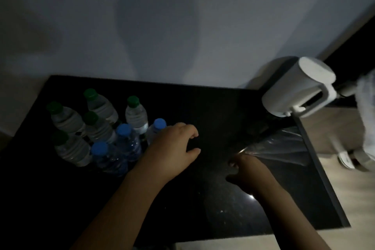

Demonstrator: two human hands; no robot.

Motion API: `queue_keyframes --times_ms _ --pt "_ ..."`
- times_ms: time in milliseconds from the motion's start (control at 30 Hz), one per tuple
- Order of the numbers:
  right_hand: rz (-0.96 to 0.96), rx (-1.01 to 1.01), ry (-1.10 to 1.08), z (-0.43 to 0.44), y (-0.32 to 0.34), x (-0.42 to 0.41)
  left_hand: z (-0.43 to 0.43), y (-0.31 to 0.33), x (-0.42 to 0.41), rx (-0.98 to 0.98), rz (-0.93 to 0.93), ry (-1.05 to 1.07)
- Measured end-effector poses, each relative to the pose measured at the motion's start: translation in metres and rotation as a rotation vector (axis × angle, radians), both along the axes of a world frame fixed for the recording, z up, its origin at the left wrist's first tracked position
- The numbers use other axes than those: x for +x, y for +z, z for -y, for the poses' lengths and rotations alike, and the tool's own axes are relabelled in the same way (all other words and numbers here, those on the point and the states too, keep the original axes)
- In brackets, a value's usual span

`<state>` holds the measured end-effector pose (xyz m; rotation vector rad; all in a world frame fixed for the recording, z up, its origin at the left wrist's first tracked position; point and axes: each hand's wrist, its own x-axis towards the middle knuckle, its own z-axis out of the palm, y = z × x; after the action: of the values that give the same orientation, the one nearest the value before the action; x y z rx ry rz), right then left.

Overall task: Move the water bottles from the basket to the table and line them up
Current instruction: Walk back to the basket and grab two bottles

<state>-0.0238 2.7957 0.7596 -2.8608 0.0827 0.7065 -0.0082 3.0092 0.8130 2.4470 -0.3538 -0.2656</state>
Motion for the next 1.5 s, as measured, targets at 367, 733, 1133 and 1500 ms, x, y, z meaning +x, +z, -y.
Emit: queue_keyframes --times_ms 367,733,1133,1500 --pt "0.064 0.033 -0.302 0.126 0.022 -0.112 0.134 -0.015 -0.052 0.093 0.05 -0.274" --pt "0.2 0.054 -0.698 0.238 0.053 -0.259 0.281 -0.029 -0.14 0.155 0.041 -0.716" --pt "0.223 0.041 -1.134 0.328 0.07 -0.347 0.444 -0.033 -0.163 0.143 0.041 -1.048" --pt "0.271 -0.035 -1.38 0.407 0.085 -0.35 0.58 -0.018 -0.151 0.06 0.118 -1.367"
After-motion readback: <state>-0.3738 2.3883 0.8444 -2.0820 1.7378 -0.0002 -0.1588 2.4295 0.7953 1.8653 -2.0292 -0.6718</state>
